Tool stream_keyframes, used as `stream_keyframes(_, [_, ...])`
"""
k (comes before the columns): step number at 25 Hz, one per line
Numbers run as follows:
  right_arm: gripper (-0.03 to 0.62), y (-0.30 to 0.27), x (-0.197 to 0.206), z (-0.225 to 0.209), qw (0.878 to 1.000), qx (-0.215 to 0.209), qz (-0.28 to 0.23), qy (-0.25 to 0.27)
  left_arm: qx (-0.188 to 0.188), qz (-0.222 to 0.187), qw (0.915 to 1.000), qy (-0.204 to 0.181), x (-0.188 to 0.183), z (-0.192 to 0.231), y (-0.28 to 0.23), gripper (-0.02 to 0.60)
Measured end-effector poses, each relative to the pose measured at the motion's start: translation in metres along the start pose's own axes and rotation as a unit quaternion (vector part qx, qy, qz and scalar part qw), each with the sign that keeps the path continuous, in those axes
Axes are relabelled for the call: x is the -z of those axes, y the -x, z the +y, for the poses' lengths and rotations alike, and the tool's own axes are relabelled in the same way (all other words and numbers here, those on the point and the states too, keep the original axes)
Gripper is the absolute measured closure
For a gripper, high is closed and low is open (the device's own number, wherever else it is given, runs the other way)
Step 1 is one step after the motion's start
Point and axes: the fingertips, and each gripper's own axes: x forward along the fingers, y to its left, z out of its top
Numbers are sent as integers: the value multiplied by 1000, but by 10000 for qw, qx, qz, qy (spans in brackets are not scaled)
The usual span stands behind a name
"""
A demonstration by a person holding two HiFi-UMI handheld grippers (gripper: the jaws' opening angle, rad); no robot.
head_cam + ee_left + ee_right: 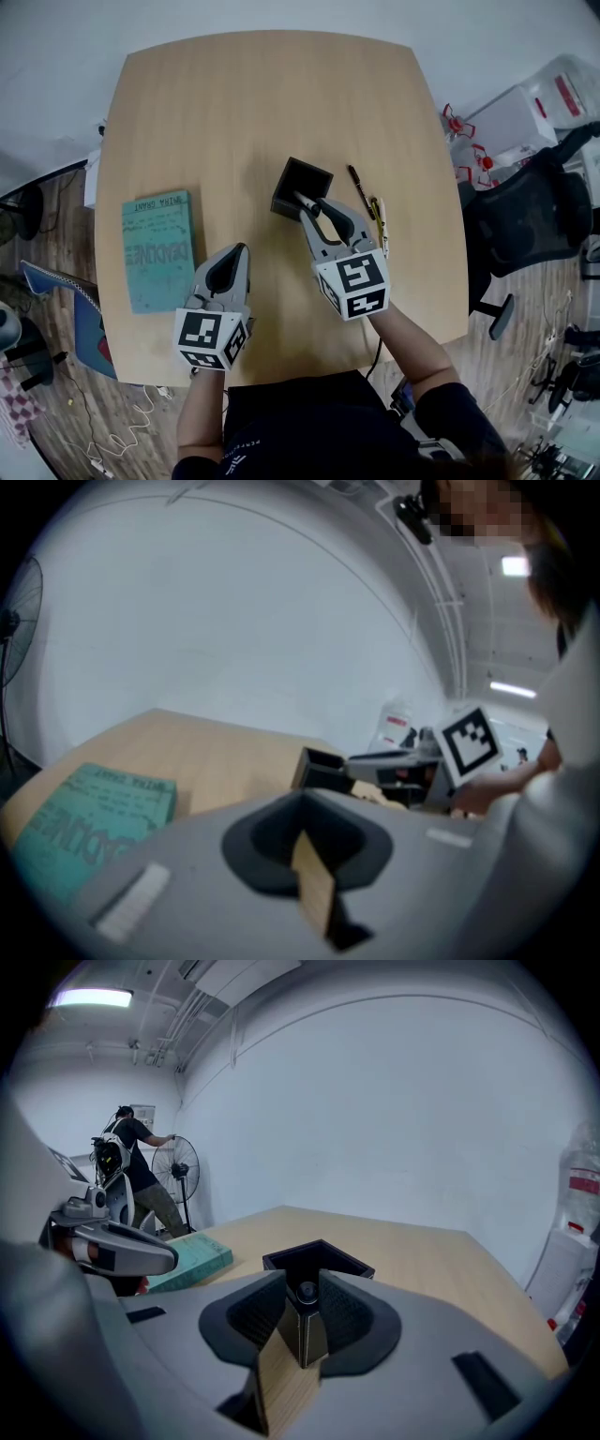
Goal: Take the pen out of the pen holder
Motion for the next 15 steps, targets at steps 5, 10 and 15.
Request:
stream_keyframes(5, [534, 2, 0, -6, 9999, 132, -16, -102, 79, 23, 10000, -43, 1, -4, 0, 577])
stream_keyframes(10, [534, 3, -2, -5, 9998, 171, -30, 64, 66, -11, 10000, -41, -1, -6, 1, 577])
stream_keyframes(15, [536, 9, -9, -5, 9996, 179, -198, 136, 5, -62, 10000, -62, -3, -5, 4, 577])
